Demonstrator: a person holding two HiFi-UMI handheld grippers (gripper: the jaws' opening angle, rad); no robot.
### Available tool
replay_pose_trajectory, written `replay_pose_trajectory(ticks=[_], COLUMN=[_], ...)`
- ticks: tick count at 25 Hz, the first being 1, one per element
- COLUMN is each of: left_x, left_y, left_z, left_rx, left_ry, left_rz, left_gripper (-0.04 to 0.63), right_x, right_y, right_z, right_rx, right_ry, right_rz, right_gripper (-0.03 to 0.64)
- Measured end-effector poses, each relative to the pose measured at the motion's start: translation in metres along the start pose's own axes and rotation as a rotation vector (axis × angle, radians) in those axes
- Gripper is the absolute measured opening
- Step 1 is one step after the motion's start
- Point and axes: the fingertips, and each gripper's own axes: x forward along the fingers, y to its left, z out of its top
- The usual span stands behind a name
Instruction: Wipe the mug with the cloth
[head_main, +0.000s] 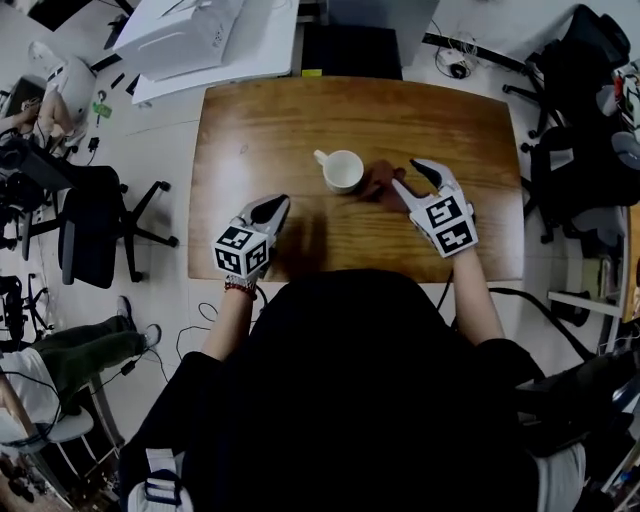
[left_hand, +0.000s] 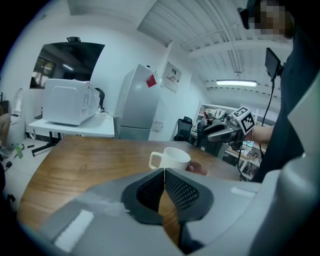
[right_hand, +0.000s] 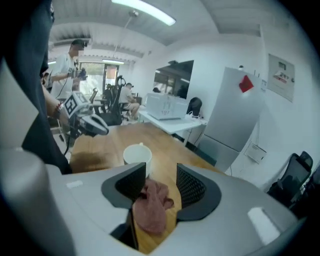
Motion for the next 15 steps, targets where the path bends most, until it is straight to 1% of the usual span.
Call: replay_pose_trajectory(ticks=[2,4,9,11,13,15], left_x=[-0.008,-0.01,0.003,0.005,0.005,0.004], left_y=[-0.002,-0.004,-0.015,-0.018,-0.02,-0.019], left_z=[0.012,0.018,0.018,0.019,0.019,0.019], left_rx=[0.003,0.001,0.001,0.009,0.016,0.018], left_ry=[-0.033,-0.051,-0.049,-0.045,-0.044,-0.042], left_rz=[-0.008,-0.014,-0.036,-0.043,-0.047,-0.045], left_gripper=[0.006,0.006,0.006,0.006,0.006,0.006], right_x=[-0.011,-0.014,-0.016,-0.019,-0.022,-0.023], right_y=[0.006,0.012,0.011,0.006,0.0,-0.003], right_z=[0.026,0.04,0.037,0.038,0.038,0.038], right_rx=[0.006,-0.012,-0.048,-0.046,-0.036,-0.03], right_ry=[-0.084,-0.119,-0.108,-0.113,-0.123,-0.125], right_rz=[-0.032,-0.053,-0.08,-0.105,-0.129,-0.144], right_gripper=[0.195,0.193,0.182,0.173,0.148,0.146])
